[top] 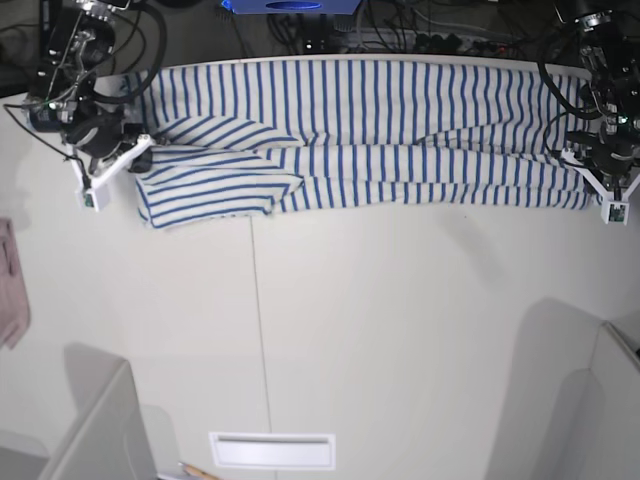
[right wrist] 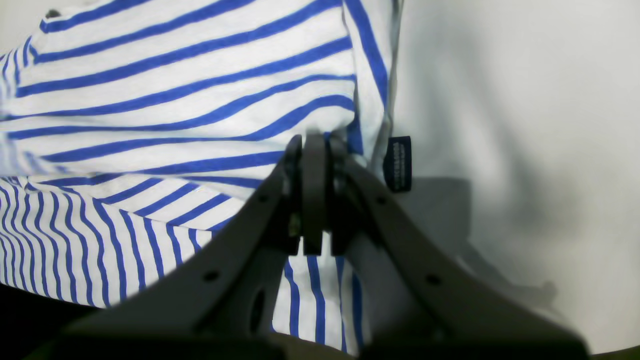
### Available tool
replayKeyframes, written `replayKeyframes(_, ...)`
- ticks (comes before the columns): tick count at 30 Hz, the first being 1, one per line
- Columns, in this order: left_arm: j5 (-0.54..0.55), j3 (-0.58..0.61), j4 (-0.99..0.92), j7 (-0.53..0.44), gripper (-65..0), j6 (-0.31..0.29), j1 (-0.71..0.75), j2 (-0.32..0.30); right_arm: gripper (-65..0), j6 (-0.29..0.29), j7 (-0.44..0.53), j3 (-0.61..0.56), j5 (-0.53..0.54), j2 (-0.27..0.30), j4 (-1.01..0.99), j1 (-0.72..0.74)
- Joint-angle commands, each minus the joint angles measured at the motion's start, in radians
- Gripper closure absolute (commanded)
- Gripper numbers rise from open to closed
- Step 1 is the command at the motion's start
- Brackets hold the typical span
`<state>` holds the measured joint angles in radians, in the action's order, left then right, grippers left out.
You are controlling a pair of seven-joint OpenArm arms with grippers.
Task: Fold the T-shirt properly
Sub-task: 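Lay the hem over the collar edge, folding the shirt in half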
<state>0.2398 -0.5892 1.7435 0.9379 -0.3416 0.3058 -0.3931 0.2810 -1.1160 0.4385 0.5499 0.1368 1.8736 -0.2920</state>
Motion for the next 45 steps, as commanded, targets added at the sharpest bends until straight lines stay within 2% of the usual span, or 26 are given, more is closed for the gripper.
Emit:
replayKeyframes(1,-0.007,-0.01,0.014,-0.015,0.0,0.006,0.011,-0.019,0.0,0.002,0.015,0.004,0.005,0.014,0.014,0.004)
replayKeyframes(14,-0.009,-0.01,0.013,-0.015,0.0,0.009,0.022,0.024,0.0,0.002,0.012,0.009,0.005,0.013,0.025,-0.04)
replayKeyframes(24,-0.009,-0.01,-0.024,-0.012,0.0,0.011,0.022,0.024,0.0,0.001,0.015,0.009,0.005,0.008,0.074,-0.092)
replayKeyframes(35,-0.009,-0.018,-0.033,-0.01,0.0,0.011,0.022,0.023,0.0,-0.001,0.007,0.009,0.005,0.008,0.07,-0.085)
replayKeyframes(38,-0.009,-0.019,-0.027,-0.01,-22.4,0.011,0.022,0.023,-18.9,-0.001,0.015,0.01,0.005,0.01,0.083,-0.097)
replayKeyframes(39,-0.009,-0.019,-0.027,-0.009,-29.8,0.011,0.022,0.021,-22.2,-0.001,0.017,0.01,0.005,0.01,0.097,-0.1)
replayKeyframes(40,-0.007,-0.021,-0.026,-0.009,-37.2,0.011,0.022,0.019,-22.8,-0.001,0.017,0.01,0.005,0.01,0.111,-0.105)
replayKeyframes(43,-0.001,-0.051,0.028,-0.007,-51.2,0.009,0.023,0.024,-22.7,-0.001,0.017,0.01,0.005,0.011,0.131,-0.105)
replayKeyframes(45,0.0,-0.108,0.102,0.003,-54.8,0.008,0.034,0.059,-22.7,0.001,0.017,0.004,0.012,0.011,0.133,-0.105)
